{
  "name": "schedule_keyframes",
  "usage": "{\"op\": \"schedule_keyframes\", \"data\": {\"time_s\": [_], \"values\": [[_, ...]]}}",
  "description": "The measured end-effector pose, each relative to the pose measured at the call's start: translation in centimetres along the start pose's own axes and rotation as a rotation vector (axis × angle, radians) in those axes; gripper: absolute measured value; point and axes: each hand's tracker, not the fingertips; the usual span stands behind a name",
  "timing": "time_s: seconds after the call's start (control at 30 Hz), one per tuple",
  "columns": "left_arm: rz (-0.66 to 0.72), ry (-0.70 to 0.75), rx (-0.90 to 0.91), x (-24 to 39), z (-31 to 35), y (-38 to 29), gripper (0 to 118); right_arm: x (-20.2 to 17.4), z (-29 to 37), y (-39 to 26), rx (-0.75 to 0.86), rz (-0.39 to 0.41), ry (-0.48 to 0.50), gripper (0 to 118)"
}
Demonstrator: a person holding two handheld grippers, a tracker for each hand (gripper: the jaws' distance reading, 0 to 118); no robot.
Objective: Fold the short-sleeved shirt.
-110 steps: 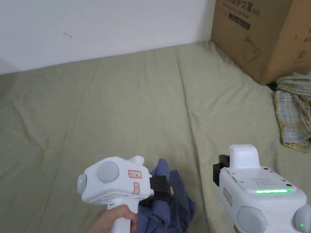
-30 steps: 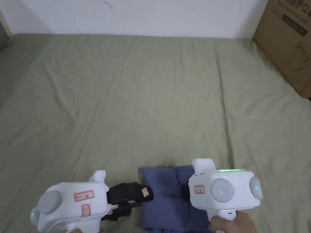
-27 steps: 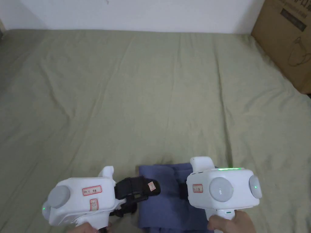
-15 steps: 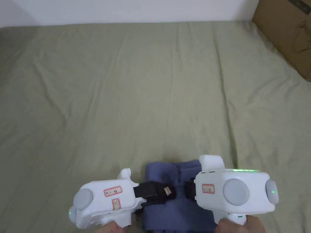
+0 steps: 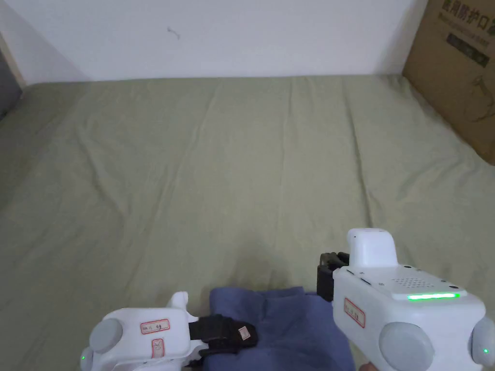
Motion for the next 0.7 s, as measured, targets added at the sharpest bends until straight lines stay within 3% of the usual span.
{"op": "schedule_keyframes", "data": {"time_s": [0.13, 0.37, 0.5, 0.7], "values": [[-0.021, 0.130, 0.058, -1.5, 6.9, 1.4, 24, -2.6, 1.5, 1.9, 0.198, 0.004, -0.033, 1], [-0.083, 0.509, 0.140, -3.0, 19.6, 5.2, 24, -7.8, 1.9, 3.9, 0.346, 0.070, -0.061, 1], [-0.118, 0.775, 0.156, -2.7, 24.4, 6.5, 24, -9.6, 1.4, 4.0, 0.357, 0.083, -0.093, 1], [-0.252, 1.230, 0.122, -2.9, 27.2, 8.0, 24, -10.2, -0.1, 3.5, 0.303, 0.069, -0.062, 1]]}}
